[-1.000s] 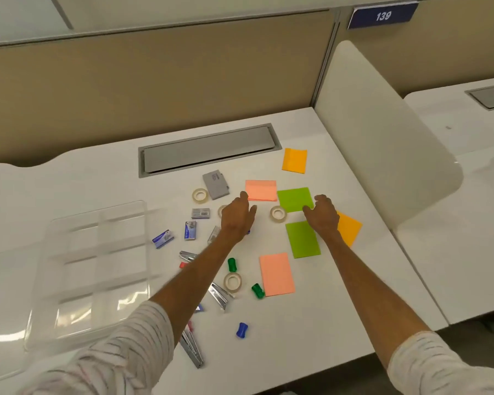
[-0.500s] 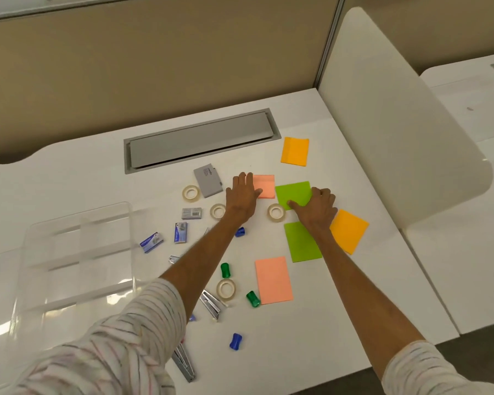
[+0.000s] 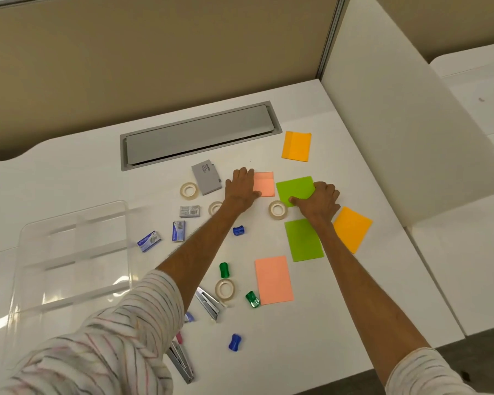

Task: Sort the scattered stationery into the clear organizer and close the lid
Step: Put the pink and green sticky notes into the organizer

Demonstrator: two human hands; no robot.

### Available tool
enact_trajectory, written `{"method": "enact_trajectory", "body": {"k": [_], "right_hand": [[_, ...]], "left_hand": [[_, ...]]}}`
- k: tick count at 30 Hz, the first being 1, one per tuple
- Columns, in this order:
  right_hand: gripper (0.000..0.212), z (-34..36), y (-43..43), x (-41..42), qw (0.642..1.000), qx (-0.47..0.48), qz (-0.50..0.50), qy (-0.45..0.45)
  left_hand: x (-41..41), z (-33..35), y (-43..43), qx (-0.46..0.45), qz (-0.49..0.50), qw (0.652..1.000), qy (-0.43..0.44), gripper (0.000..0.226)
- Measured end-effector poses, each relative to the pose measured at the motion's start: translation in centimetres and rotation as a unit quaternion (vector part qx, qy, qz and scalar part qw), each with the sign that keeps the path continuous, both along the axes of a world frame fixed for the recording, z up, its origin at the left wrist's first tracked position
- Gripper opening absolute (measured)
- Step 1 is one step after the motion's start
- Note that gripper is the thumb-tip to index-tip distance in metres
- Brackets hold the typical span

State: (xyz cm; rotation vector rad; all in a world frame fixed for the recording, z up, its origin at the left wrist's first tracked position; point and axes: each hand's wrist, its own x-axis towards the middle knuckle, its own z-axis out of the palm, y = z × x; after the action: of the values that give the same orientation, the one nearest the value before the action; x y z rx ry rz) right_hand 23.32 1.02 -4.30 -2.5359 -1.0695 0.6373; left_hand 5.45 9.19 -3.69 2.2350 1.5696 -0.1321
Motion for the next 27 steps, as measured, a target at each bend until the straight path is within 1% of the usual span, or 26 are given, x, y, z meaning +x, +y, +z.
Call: {"method": "enact_trajectory", "body": {"k": [3,6,11,14,17,20,23,27], "right_hand": [[0.085,0.2,0.3,0.1,1.000,-0.001,-0.016,0.019],[0.088,0.5,0.7,-0.1,0.999,-0.001,-0.030,0.036],[0.080,0.8,0.3,-0.3,0.996,0.054,-0.020,0.067],[0.074,1.4,0.1,-0.4,0.995,0.079,0.000,0.063],[0.060,2.1,0.0,-0.3,0.992,0.112,0.004,0.066],[0.050,3.0,-0.3,-0.1,0.985,0.151,0.008,0.083],[0.044,4.1,-0.7,-0.1,0.977,0.190,0.021,0.090],[0.034,5.9,-1.0,-0.7,0.969,0.232,0.030,0.084]], "left_hand": [[-0.3,0.1,0.3,-0.013,0.004,0.999,0.028,0.073],[-0.7,0.1,0.3,-0.025,0.022,0.999,0.019,0.076],[-1.8,0.3,0.0,-0.037,0.066,0.997,0.024,0.084],[-2.3,0.7,-0.7,-0.052,0.094,0.994,-0.011,0.084],[-2.4,1.5,-1.7,-0.071,0.119,0.988,-0.065,0.073],[-2.5,2.5,-2.7,-0.057,0.127,0.984,-0.107,0.055],[-2.8,3.9,-3.2,-0.046,0.153,0.975,-0.157,0.042],[-3.6,6.0,-3.9,-0.019,0.165,0.968,-0.190,0.033]]}}
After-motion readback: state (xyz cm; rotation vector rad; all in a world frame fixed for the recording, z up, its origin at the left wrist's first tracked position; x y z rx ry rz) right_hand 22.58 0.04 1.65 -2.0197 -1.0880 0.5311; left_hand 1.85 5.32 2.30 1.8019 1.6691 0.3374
